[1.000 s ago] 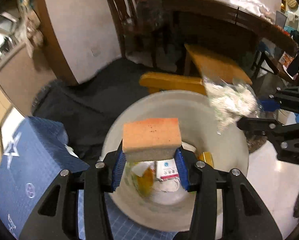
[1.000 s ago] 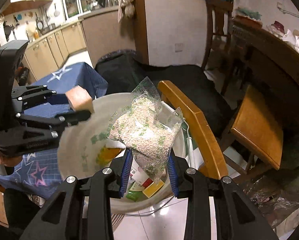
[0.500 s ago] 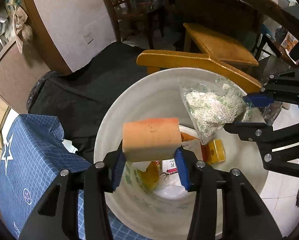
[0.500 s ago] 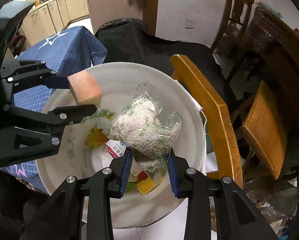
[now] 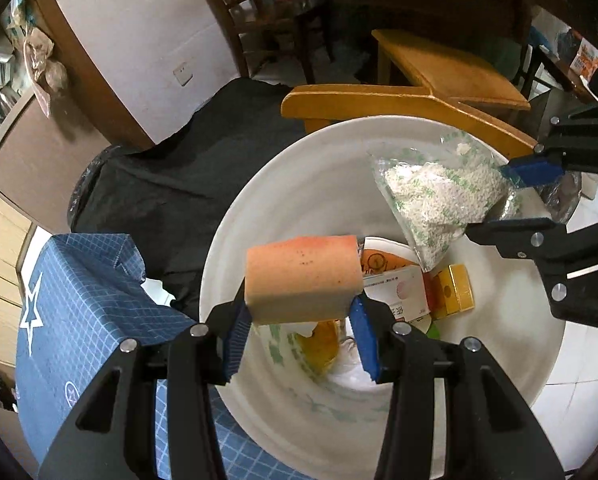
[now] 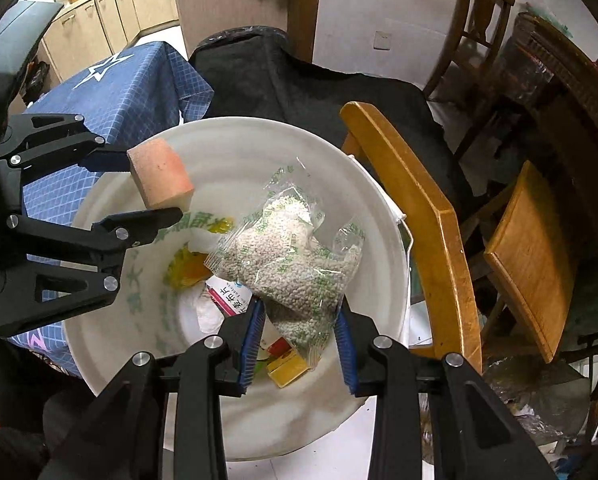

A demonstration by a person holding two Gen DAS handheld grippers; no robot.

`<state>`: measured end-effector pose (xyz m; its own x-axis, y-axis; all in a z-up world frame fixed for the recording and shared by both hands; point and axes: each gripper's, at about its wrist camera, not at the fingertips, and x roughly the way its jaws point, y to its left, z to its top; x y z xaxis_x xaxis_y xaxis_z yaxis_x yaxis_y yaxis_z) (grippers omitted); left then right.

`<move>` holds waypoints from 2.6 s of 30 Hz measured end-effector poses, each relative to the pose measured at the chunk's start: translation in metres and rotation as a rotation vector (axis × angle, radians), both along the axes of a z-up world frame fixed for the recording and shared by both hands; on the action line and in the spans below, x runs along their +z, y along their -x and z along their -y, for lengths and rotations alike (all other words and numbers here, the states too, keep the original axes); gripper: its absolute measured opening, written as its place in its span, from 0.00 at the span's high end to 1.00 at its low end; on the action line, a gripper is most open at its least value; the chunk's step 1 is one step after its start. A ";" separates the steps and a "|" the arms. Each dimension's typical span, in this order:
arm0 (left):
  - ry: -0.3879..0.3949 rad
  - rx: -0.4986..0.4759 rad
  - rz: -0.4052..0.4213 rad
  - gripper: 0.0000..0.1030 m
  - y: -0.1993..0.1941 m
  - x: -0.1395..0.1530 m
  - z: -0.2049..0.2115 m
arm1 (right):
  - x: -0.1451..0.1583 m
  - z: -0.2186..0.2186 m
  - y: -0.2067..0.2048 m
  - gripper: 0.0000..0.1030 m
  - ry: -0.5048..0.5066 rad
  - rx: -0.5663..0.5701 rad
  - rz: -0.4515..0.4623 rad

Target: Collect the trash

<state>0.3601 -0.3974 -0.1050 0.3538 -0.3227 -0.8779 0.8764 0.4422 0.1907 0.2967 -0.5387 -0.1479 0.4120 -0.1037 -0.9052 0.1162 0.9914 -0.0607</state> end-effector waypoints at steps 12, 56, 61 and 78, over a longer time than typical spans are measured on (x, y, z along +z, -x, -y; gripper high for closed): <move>-0.013 0.012 0.022 0.55 -0.001 -0.001 0.001 | 0.008 -0.002 -0.001 0.58 0.003 0.013 0.027; 0.193 -0.009 0.118 0.39 0.056 0.029 -0.083 | 0.051 -0.026 0.109 0.21 -0.058 -0.049 0.376; 0.288 0.043 0.252 0.22 0.108 0.039 -0.131 | 0.060 -0.058 0.178 0.05 -0.140 -0.115 0.560; 0.463 0.262 0.368 0.06 0.223 0.081 -0.249 | 0.106 -0.194 0.314 0.05 0.053 -0.160 0.802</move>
<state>0.1371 -0.1486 -0.0240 0.7237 -0.5007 -0.4750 0.6419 0.7412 0.1966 -0.0170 -0.3442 -0.0417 0.9085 -0.2509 -0.3342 0.2843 0.9572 0.0544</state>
